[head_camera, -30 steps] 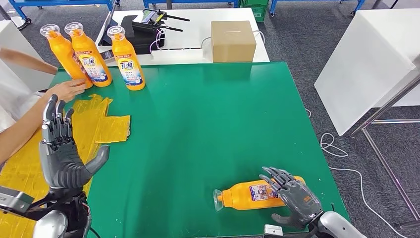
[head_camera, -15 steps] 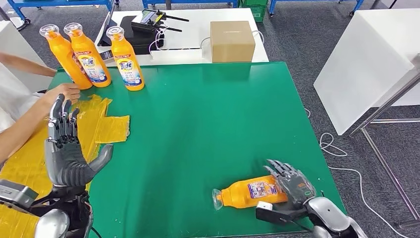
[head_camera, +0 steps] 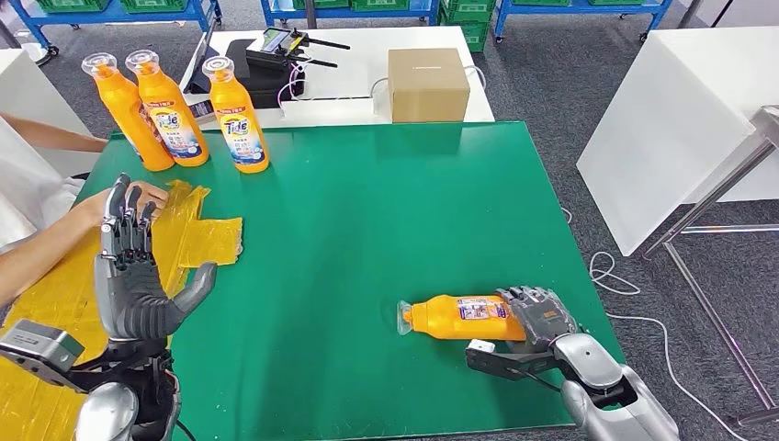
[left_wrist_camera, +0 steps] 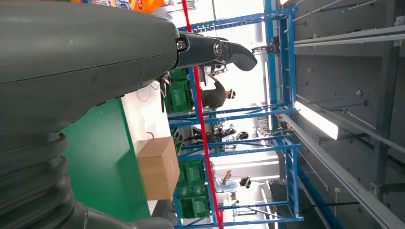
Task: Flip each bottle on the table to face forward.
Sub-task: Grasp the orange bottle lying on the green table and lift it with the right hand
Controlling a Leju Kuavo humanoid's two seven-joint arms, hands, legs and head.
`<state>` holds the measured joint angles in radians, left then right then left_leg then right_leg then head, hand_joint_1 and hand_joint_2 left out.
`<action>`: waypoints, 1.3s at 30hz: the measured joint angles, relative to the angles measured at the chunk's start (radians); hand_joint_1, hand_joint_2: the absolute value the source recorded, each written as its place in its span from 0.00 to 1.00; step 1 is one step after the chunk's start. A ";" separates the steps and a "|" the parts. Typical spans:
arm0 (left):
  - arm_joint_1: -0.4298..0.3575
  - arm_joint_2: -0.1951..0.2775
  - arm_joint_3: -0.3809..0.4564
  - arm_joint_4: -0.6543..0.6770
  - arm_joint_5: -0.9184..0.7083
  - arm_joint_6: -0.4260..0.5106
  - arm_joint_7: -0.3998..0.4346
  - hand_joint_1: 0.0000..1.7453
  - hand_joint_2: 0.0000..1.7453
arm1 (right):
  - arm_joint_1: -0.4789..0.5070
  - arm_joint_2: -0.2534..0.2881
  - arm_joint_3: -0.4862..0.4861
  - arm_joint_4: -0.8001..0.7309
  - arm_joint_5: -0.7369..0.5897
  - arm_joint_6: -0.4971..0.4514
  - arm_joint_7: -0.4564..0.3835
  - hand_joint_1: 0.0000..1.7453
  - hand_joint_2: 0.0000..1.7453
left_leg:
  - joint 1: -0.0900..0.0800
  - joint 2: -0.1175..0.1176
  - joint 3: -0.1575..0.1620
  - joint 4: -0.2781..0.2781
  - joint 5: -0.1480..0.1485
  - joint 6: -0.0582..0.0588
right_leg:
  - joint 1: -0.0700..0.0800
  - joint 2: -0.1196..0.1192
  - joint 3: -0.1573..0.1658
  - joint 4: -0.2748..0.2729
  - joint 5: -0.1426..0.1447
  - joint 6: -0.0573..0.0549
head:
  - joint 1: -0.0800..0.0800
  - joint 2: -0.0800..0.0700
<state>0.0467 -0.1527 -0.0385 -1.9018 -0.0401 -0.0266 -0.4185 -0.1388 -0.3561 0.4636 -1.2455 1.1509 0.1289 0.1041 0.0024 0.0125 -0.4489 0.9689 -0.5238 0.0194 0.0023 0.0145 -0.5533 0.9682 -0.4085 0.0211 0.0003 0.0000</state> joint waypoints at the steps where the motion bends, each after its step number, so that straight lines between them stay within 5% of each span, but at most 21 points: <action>1: 0.000 0.000 0.000 0.000 0.000 0.000 0.000 0.00 1.00 | -0.001 0.002 0.000 0.002 0.001 -0.004 -0.001 1.00 1.00 | 0.000 0.000 0.000 0.000 0.000 0.000 | 0.000 0.000 0.000 0.000 0.000 0.000 | 0.000 0.000; 8: 0.006 -0.001 0.000 0.000 -0.003 -0.002 0.006 0.00 1.00 | 0.011 0.023 -0.020 0.004 -0.028 -0.096 -0.015 1.00 1.00 | 0.000 0.000 0.000 0.000 0.000 0.000 | 0.000 0.000 0.000 0.000 0.000 0.000 | 0.000 0.000; 19: 0.061 0.007 -0.045 0.000 -0.093 -0.053 0.099 0.00 1.00 | 0.119 0.230 -0.235 -0.193 -0.246 -0.327 -0.118 1.00 1.00 | 0.002 -0.004 -0.015 0.000 0.002 -0.001 | 0.001 -0.002 -0.014 0.002 0.000 0.000 | 0.000 0.000; 31: 0.071 0.018 -0.079 0.000 -0.106 -0.057 0.104 0.00 1.00 | 0.149 0.310 -0.327 -0.294 -0.268 -0.344 -0.133 1.00 1.00 | 0.001 -0.004 -0.019 0.000 0.001 -0.001 | -0.001 -0.002 -0.017 0.002 0.000 0.000 | 0.000 0.000; 39: 0.072 0.023 -0.114 0.003 -0.106 -0.065 0.119 0.00 1.00 | 0.159 0.362 -0.390 -0.343 -0.394 -0.435 -0.221 1.00 1.00 | 0.001 -0.004 -0.020 0.000 0.001 -0.001 | -0.001 -0.002 -0.019 0.002 0.000 0.000 | 0.000 0.000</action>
<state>0.1186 -0.1300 -0.1521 -1.8991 -0.1461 -0.0915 -0.2997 0.0204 0.0057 0.0739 -1.5889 0.7574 -0.3060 -0.1173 0.0032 0.0086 -0.4689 0.9691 -0.5224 0.0185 0.0017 0.0127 -0.5725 0.9702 -0.4085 0.0208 0.0000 0.0000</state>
